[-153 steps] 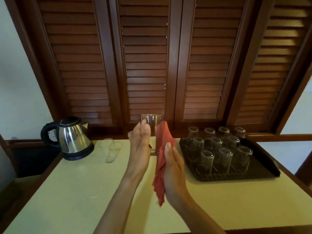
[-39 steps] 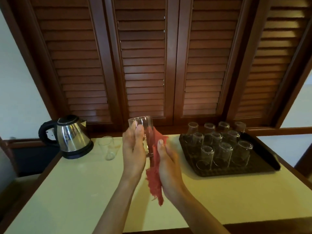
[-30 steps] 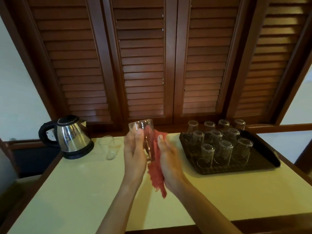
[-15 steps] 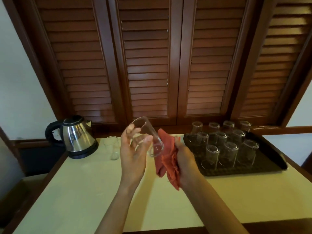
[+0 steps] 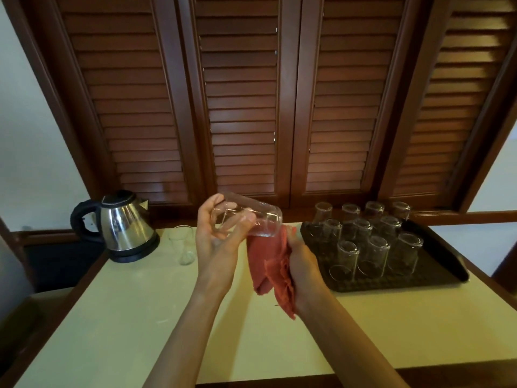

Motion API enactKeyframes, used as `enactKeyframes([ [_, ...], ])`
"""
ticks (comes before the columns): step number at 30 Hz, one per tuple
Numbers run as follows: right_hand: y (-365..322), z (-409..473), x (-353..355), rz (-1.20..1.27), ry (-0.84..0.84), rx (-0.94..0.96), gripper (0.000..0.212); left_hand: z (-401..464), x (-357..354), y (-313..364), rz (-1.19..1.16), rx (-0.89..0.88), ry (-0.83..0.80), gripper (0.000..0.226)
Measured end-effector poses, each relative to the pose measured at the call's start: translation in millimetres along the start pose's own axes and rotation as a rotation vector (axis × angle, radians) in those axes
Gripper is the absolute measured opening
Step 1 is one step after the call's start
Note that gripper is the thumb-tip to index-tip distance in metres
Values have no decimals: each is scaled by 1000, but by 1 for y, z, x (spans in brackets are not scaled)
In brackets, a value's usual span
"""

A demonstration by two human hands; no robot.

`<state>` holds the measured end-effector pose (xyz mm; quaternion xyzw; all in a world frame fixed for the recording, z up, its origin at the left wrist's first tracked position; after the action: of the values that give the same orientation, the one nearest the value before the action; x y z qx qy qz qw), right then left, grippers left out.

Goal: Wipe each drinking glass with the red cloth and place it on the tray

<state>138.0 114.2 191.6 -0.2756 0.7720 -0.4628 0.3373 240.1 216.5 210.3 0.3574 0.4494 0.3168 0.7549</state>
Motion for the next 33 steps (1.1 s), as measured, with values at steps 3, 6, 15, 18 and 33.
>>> enactKeyframes([
  [3,-8,3,0,74,-2,16,48,-4,6,-1,36,17,63,57],
  [6,-22,10,-3,191,5,109,49,-27,3,-10,74,60,29,61],
  [15,-1,-9,-24,-504,-29,1056,40,-32,-11,-4,-19,269,-135,47],
  [18,-7,-2,-19,-464,-18,1000,26,-32,-12,-6,-61,275,-153,44],
  [33,-19,-14,-41,-946,-67,1303,44,-30,-9,-31,-115,336,1,32],
])
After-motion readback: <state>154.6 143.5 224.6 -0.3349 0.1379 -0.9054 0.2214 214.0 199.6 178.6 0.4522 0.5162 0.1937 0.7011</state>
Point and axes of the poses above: each hand's wrist, its own z-axis towards the middle knuckle, its own x-axis out of the back of the hand, y = z × x, the point moved 6 cm from there along z, towards the middle knuckle, and after that the axes turned 6 degrees about -z, right-handed, at the moved point
